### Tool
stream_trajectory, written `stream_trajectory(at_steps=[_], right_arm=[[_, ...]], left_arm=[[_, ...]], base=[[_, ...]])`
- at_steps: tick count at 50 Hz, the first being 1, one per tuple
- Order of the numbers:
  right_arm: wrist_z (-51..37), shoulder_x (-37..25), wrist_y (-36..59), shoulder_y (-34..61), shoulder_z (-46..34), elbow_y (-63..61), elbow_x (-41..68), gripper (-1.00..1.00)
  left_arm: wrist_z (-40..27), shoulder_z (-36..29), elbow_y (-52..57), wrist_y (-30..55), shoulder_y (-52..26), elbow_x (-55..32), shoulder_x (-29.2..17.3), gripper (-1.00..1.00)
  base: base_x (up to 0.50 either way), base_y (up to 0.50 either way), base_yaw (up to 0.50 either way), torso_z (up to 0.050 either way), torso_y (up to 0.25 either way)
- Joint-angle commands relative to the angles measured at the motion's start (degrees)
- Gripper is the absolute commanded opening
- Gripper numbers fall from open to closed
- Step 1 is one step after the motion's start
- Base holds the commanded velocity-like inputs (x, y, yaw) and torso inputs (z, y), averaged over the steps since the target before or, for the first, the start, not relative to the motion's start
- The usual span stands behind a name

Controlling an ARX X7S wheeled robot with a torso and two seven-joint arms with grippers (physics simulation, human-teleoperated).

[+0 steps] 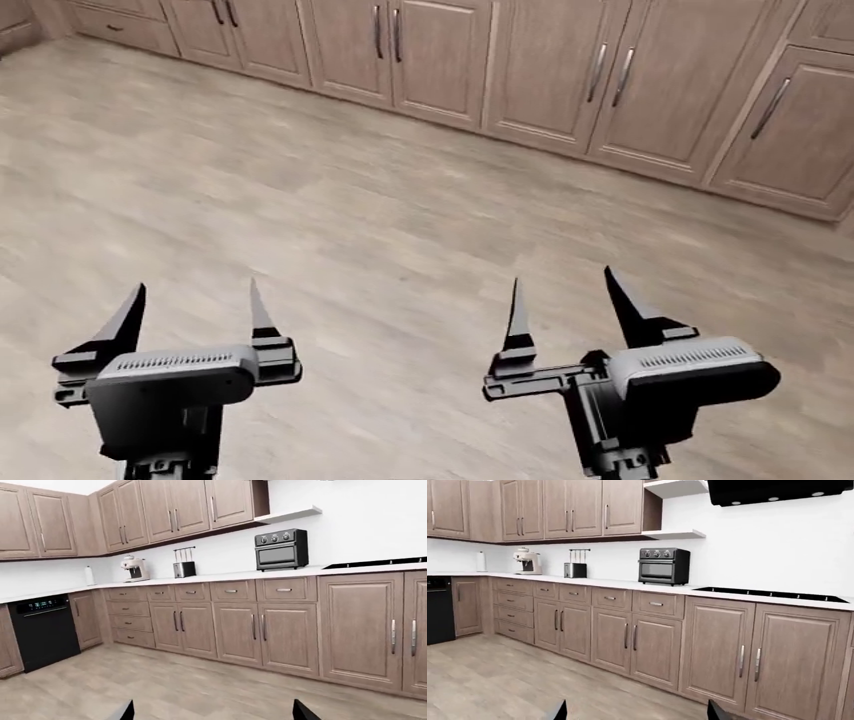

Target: Pick the pork chop from the counter and place it in the cabinet.

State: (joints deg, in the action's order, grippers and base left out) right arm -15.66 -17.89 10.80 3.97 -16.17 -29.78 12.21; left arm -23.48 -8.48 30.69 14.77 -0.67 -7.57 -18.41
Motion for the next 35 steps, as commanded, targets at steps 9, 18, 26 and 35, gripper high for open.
stream_trajectory(at_steps=[9, 18, 26, 35], right_arm=[[0.04, 3.38, -2.56, 4.50, -1.46, 8.65, 0.25, 1.00], [-0.72, 3.93, -2.61, 7.70, -0.69, 12.68, -0.02, 1.00], [-0.10, 5.27, -2.09, 11.88, -2.19, 16.04, -0.43, 1.00], [0.21, 5.28, -1.72, 12.82, -2.92, 16.33, -0.21, 1.00]], left_arm=[[1.32, 1.72, -5.40, -0.78, -2.90, -1.59, -1.73, 1.00], [3.80, -0.55, -12.73, -2.06, -9.18, -1.97, -0.70, 1.00], [4.07, 0.73, -15.36, -2.35, -11.64, -2.90, -1.02, 1.00], [3.45, 1.43, -15.16, -2.27, -11.42, -3.20, -1.24, 1.00]], base=[[0.00, 0.00, 0.50, 0.000, 0.000], [0.00, 0.00, 0.50, 0.000, 0.000], [0.00, 0.00, 0.50, 0.000, 0.000], [0.00, 0.00, 0.50, 0.000, 0.000]])
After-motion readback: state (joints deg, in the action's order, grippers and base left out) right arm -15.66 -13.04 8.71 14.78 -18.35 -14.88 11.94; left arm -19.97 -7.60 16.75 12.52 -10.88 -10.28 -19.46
